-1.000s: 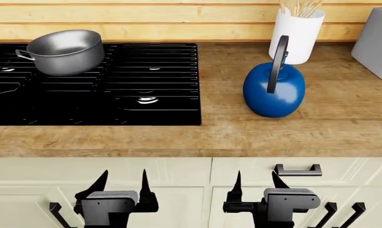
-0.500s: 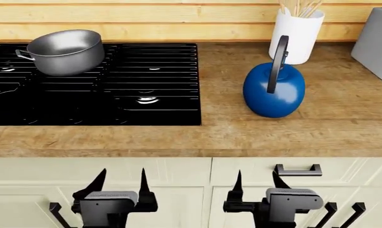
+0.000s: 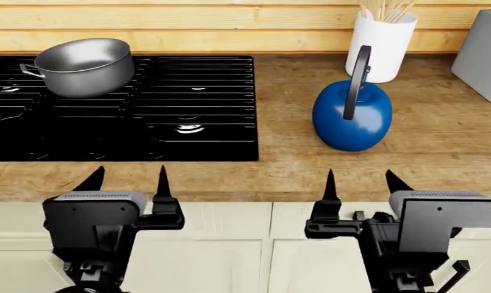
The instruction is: Pick the kettle from the counter and place it on a stove burner. Then turn the burner on.
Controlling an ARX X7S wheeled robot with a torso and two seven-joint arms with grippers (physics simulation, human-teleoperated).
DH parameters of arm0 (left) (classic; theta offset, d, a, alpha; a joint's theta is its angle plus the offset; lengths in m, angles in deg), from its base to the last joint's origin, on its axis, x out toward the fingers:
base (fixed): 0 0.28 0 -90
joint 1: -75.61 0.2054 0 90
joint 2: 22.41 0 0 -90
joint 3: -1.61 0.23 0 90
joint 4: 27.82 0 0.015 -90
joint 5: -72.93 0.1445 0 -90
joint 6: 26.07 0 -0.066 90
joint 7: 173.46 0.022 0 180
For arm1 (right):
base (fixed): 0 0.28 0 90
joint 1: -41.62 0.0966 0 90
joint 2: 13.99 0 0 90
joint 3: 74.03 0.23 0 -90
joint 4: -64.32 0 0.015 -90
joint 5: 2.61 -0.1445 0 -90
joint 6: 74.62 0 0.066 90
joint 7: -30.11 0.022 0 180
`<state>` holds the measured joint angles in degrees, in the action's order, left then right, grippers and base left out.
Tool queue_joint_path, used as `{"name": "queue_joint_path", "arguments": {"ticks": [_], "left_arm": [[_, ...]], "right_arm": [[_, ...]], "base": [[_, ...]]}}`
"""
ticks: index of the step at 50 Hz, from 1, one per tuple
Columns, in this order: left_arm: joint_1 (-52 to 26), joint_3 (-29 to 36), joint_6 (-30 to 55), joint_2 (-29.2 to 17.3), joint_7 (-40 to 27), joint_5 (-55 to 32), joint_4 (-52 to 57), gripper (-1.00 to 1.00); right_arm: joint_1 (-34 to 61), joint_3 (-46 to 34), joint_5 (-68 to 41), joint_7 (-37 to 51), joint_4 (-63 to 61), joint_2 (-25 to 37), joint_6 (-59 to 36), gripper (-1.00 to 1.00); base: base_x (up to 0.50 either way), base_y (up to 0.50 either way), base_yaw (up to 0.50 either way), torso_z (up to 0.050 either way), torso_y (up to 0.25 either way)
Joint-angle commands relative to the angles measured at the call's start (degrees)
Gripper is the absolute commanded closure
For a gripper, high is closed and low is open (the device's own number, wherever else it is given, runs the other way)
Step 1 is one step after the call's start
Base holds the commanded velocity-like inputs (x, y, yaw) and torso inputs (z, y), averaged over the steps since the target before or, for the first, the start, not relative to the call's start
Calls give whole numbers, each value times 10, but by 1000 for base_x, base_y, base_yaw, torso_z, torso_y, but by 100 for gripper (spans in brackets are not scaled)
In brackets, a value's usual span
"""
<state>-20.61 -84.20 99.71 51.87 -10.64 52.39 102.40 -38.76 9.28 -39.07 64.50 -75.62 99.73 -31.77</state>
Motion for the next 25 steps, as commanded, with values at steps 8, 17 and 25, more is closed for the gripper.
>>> {"name": "queue_joint_path", "arguments": {"ticks": [8,17,25], "left_arm": [[-117,-31,229,-51,-33,-81,115,-100],[-134,-25,246,-57,-36,-88,118,-100],[-116,-10,232,-70,-34,-75,108,-100]], "right_arm": [[162,101,-378,239,-49,119,-129,-100],[188,107,-411,252,-36,131,-130,-100],[204,88,-405,240,-35,133,-138,-100]], "base": [[0,0,0,0,0],[0,0,0,0,0],[0,0,0,0,0]]}}
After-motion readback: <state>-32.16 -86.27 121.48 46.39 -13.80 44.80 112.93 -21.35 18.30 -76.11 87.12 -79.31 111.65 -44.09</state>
